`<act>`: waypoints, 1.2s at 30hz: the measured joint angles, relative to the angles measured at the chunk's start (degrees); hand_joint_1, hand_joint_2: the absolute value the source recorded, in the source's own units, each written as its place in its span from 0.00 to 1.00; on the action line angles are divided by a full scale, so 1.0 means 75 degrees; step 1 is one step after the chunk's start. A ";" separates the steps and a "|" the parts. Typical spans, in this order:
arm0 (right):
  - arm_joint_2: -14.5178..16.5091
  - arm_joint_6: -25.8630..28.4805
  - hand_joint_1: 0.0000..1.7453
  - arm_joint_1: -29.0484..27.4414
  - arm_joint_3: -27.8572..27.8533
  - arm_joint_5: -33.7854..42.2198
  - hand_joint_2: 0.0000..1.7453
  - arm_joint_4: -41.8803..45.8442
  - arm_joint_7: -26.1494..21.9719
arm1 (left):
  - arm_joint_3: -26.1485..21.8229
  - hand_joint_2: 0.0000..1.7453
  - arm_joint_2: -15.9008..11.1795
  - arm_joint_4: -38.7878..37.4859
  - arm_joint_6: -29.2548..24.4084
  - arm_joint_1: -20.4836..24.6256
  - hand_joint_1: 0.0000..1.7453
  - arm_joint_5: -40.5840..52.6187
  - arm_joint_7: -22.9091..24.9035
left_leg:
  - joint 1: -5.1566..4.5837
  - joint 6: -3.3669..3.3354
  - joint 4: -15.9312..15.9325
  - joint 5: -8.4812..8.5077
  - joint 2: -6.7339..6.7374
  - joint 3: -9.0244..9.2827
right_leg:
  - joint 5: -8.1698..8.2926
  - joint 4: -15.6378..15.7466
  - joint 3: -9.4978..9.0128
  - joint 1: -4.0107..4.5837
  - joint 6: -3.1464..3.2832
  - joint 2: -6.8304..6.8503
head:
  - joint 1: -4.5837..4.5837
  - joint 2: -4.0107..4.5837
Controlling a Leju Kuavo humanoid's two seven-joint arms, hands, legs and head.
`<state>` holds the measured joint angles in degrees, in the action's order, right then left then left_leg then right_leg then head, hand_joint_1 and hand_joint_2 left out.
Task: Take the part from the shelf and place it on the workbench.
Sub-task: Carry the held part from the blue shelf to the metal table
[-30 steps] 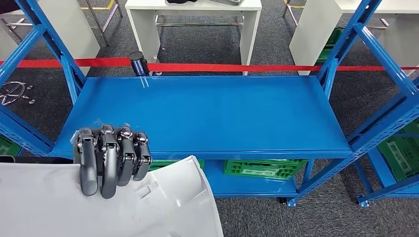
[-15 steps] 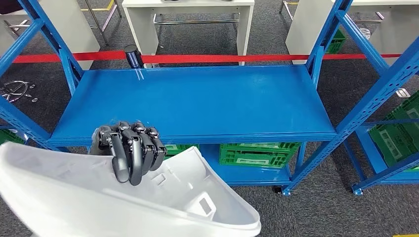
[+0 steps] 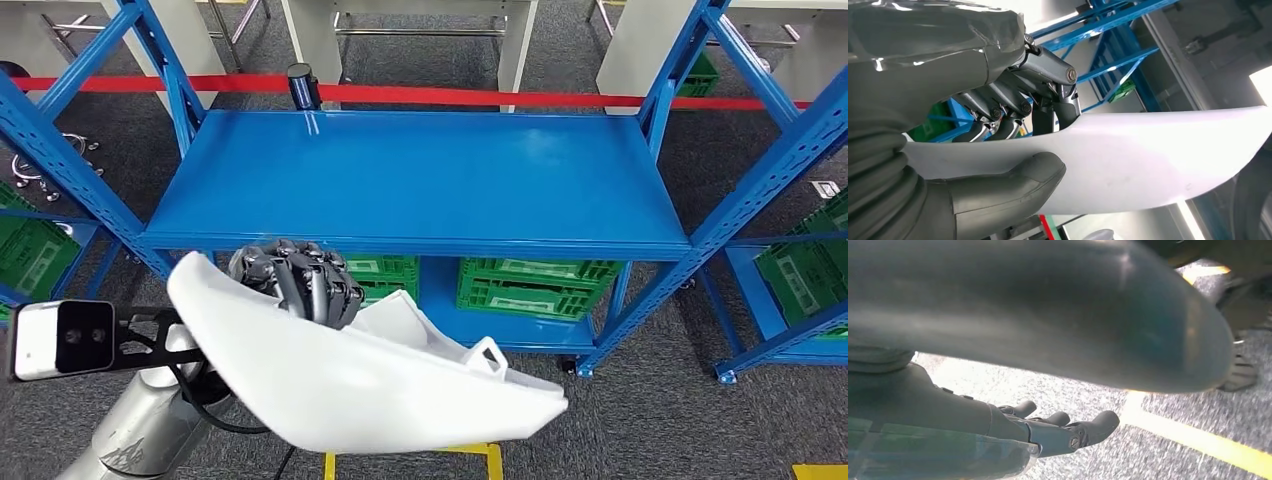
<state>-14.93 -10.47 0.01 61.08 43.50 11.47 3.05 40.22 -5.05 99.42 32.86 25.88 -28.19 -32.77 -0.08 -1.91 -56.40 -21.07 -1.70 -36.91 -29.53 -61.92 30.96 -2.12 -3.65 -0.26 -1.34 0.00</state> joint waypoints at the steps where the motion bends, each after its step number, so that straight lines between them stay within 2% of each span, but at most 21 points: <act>1: 0.0000 -0.0002 0.00 0.0007 -0.0003 0.0009 0.00 0.0004 0.0000 | 0.0009 1.00 0.0004 -0.0010 -0.0007 0.0002 0.95 0.0012 0.0004 | 0.0003 0.0051 -0.0088 0.0035 -0.0009 -0.0095 | -0.0046 0.0351 -0.0218 0.0004 0.0025 -0.0031 | 0.0004 0.0000; 3: -0.0003 -0.0004 0.00 0.0007 -0.0005 0.0016 0.00 0.0012 -0.0006 | 0.0026 1.00 0.0010 -0.0029 -0.0015 0.0005 0.95 0.0021 0.0014 | 0.0004 0.0148 -0.0176 0.0121 -0.0022 -0.0194 | -0.0115 0.0553 -0.0305 0.0060 0.0170 -0.0084 | 0.0001 0.0000; 5: 0.0003 0.0001 0.00 -0.0002 -0.0005 0.0018 0.00 0.0017 -0.0033 | 0.0043 1.00 0.0007 -0.0062 -0.0017 0.0004 0.95 0.0036 0.0015 | 0.0036 0.0227 -0.0218 0.0115 -0.0011 -0.0248 | -0.0026 0.0529 -0.0184 0.0049 0.0329 -0.0043 | -0.0005 0.0000; 7: 0.0007 0.0015 0.00 -0.0016 -0.0006 0.0022 0.00 0.0018 -0.0068 | 0.0049 1.00 0.0001 -0.0089 -0.0017 0.0005 0.95 0.0057 0.0007 | 0.0069 0.0302 -0.0638 -0.0394 0.0066 -0.0400 | 0.0122 0.0536 -0.0053 0.0034 0.0481 0.0015 | -0.0029 0.0000; 9: 0.0009 0.0033 0.00 -0.0035 -0.0006 0.0028 0.00 0.0019 -0.0093 | 0.0054 1.00 0.0000 -0.0106 -0.0016 0.0005 0.95 0.0068 -0.0001 | 0.0090 0.0366 -0.1597 -0.1193 0.0144 -0.0622 | 0.0286 0.0529 0.0111 0.0063 0.0541 0.0055 | -0.0056 0.0000; 11: 0.0016 0.0043 0.00 -0.0050 -0.0005 0.0035 0.00 0.0020 -0.0127 | 0.0066 1.00 -0.0001 -0.0127 -0.0015 0.0003 0.95 0.0071 -0.0005 | 0.0098 0.0376 -0.2365 -0.1482 0.0175 -0.0662 | 0.0454 0.0521 0.0312 0.0100 0.0541 0.0086 | -0.0058 0.0000; 12: 0.0019 0.0044 0.00 -0.0051 -0.0005 0.0038 0.00 0.0022 -0.0144 | 0.0073 1.00 -0.0001 -0.0133 -0.0015 0.0003 0.95 0.0071 -0.0006 | 0.0092 0.0352 -0.2394 -0.1383 0.0180 -0.0514 | 0.0532 0.0519 0.0411 0.0123 0.0539 0.0097 | -0.0058 0.0000; 14: 0.0026 0.0044 0.00 -0.0048 -0.0005 0.0043 0.00 0.0027 -0.0165 | 0.0082 1.00 -0.0001 -0.0138 -0.0014 0.0015 0.95 0.0072 -0.0007 | 0.0044 0.0210 -0.1670 -0.1088 0.0182 0.0195 | 0.0685 0.0519 0.0579 0.0164 0.0534 0.0108 | -0.0059 0.0000; 16: 0.0058 0.0047 0.00 -0.0054 -0.0006 0.0048 0.00 0.0058 -0.0176 | 0.0084 1.00 0.0009 -0.0135 -0.0010 0.0040 0.95 0.0074 -0.0009 | -0.0040 0.0033 -0.0586 -0.1138 0.0213 0.1003 | 0.0817 0.0529 0.0668 0.0182 0.0484 0.0114 | -0.0052 0.0000; 18: 0.0077 0.0052 0.00 -0.0068 -0.0006 0.0052 0.00 0.0085 -0.0181 | 0.0084 1.00 0.0017 -0.0130 -0.0004 0.0066 0.95 0.0078 -0.0014 | -0.0129 -0.0056 -0.0088 -0.1245 0.0232 0.1271 | 0.0943 0.0571 0.0681 0.0143 0.0384 0.0135 | -0.0060 0.0000; 20: 0.0076 0.0052 0.00 -0.0087 -0.0005 0.0052 0.00 0.0088 -0.0183 | 0.0087 1.00 0.0025 -0.0130 -0.0001 0.0083 0.95 0.0079 -0.0016 | -0.0164 -0.0120 0.0049 -0.1057 0.0233 0.1214 | 0.1030 0.0616 0.0700 0.0110 0.0304 0.0147 | -0.0078 0.0000; 21: 0.0082 0.0052 0.00 -0.0091 -0.0005 0.0053 0.00 0.0090 -0.0183 | 0.0093 1.00 0.0030 -0.0131 -0.0001 0.0095 0.95 0.0080 -0.0016 | -0.0153 -0.0168 0.0132 -0.0933 0.0241 0.1181 | 0.0935 0.0547 0.0750 0.0112 0.0304 0.0136 | -0.0075 0.0000; 22: 0.0085 0.0052 0.00 -0.0094 -0.0005 0.0054 0.00 0.0092 -0.0183 | 0.0098 1.00 0.0038 -0.0132 -0.0001 0.0104 0.95 0.0080 -0.0016 | -0.0132 -0.0208 0.0206 -0.0796 0.0247 0.1128 | 0.0715 0.0358 0.0836 0.0116 0.0337 0.0121 | -0.0064 0.0000; 24: 0.0077 0.0061 0.00 -0.0089 -0.0005 0.0055 0.00 0.0094 -0.0182 | 0.0109 1.00 0.0049 -0.0138 -0.0001 0.0113 0.95 0.0082 -0.0016 | -0.0112 -0.0248 0.0249 -0.0555 0.0243 0.0915 | 0.0029 -0.0488 0.1100 0.0106 0.0410 0.0088 | -0.0045 0.0000; 26: 0.0063 0.0072 0.00 -0.0088 -0.0005 0.0058 0.00 0.0094 -0.0182 | 0.0118 1.00 0.0052 -0.0154 -0.0001 0.0102 0.95 0.0084 -0.0015 | -0.0105 -0.0220 0.0237 -0.0345 0.0234 0.0642 | -0.0317 -0.1358 0.1255 0.0084 0.0330 0.0078 | -0.0039 0.0000; 27: 0.0058 0.0074 0.00 -0.0089 -0.0005 0.0062 0.00 0.0094 -0.0183 | 0.0125 1.00 0.0052 -0.0167 -0.0001 0.0098 0.95 0.0087 -0.0014 | -0.0093 -0.0193 0.0226 -0.0247 0.0232 0.0500 | -0.0254 -0.1497 0.1178 0.0066 0.0226 0.0078 | -0.0038 0.0000; 28: 0.0055 0.0077 0.00 -0.0090 -0.0005 0.0067 0.00 0.0095 -0.0186 | 0.0131 1.00 0.0052 -0.0180 -0.0001 0.0096 0.95 0.0088 -0.0013 | -0.0076 -0.0159 0.0200 -0.0158 0.0232 0.0361 | -0.0095 -0.1366 0.0973 0.0041 0.0111 0.0078 | -0.0038 0.0000; 30: 0.0050 0.0082 0.00 -0.0083 -0.0005 0.0074 0.00 0.0113 -0.0193 | 0.0143 1.00 0.0053 -0.0198 -0.0001 0.0098 0.95 0.0088 -0.0006 | -0.0049 -0.0067 0.0058 -0.0027 0.0226 0.0071 | 0.0086 -0.0415 0.0216 -0.0006 -0.0040 0.0070 | -0.0031 0.0000; 32: 0.0034 0.0082 0.00 -0.0089 -0.0004 0.0082 0.00 0.0148 -0.0197 | 0.0151 1.00 0.0058 -0.0208 0.0001 0.0103 0.95 0.0077 0.0018 | -0.0049 0.0032 -0.0124 0.0057 0.0221 -0.0140 | -0.0064 0.0425 -0.0311 0.0004 0.0044 0.0032 | -0.0033 0.0000; 35: 0.0024 0.0114 0.00 -0.0120 -0.0002 0.0129 0.00 0.0197 -0.0198 | 0.0167 1.00 0.0069 -0.0245 0.0007 0.0107 0.95 0.0040 0.0071 | -0.0019 0.0156 -0.0213 0.0153 0.0220 -0.0240 | -0.0105 0.0573 -0.0260 0.0043 0.0292 0.0030 | -0.0036 0.0000; 36: 0.0030 0.0141 0.00 -0.0120 -0.0003 0.0150 0.00 0.0205 -0.0199 | 0.0174 1.00 0.0071 -0.0262 0.0007 0.0108 0.95 0.0030 0.0097 | 0.0001 0.0199 -0.0289 0.0031 0.0219 -0.0281 | -0.0042 0.0563 -0.0210 0.0041 0.0373 0.0045 | -0.0042 0.0000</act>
<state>-14.71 -9.41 -0.89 61.06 44.63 13.01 1.56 41.52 -4.51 97.45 32.92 26.69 -27.97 -32.05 -0.07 -0.42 -58.56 -20.84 -0.05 -39.02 -29.84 -57.70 29.38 -1.81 -0.85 0.08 -1.66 0.00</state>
